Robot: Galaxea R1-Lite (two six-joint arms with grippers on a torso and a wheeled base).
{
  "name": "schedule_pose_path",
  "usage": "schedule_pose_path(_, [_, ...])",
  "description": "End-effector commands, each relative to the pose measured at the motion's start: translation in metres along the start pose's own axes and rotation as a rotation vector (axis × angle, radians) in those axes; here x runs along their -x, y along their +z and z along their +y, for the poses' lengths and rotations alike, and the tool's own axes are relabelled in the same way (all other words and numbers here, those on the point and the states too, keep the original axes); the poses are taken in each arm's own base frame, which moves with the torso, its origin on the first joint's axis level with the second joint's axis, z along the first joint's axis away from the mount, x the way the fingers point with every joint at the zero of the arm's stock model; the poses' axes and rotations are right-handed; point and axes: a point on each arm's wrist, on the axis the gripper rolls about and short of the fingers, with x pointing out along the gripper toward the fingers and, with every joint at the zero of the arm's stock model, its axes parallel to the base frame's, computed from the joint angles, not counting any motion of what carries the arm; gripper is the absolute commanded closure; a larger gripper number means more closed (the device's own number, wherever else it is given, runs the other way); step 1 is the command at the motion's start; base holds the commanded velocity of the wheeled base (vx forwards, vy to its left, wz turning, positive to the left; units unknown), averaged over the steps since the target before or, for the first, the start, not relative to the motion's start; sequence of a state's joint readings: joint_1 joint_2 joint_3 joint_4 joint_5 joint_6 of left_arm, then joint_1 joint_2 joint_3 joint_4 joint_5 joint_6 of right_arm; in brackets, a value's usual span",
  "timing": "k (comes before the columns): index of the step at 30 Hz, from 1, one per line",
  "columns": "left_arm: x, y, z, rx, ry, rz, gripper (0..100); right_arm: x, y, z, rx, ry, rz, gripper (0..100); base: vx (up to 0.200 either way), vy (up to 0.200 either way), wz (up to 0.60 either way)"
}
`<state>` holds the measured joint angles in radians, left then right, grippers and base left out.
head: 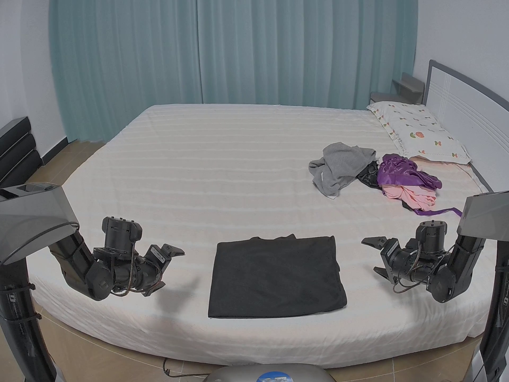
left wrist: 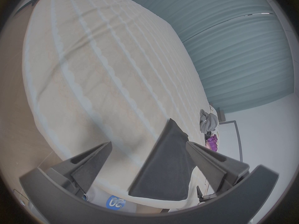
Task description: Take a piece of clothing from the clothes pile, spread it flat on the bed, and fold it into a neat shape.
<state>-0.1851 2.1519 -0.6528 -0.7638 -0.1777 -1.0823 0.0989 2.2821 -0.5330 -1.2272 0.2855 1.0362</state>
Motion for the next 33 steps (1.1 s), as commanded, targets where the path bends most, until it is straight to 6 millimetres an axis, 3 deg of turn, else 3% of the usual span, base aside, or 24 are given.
schedule_pose_path(1, [0.0,0.0,-0.001,-0.003,-0.004,0.0,0,-0.001,-0.004,-0.006,-0.002,-0.016,0.011,0,0.0,0.0,0.0])
schedule_pose_path(33, [-0.012,-0.013,0.003,-0.07,0.07,-0.046,0,-0.001,-0.008,-0.008,0.008,-0.023,0.022,0,0.0,0.0,0.0])
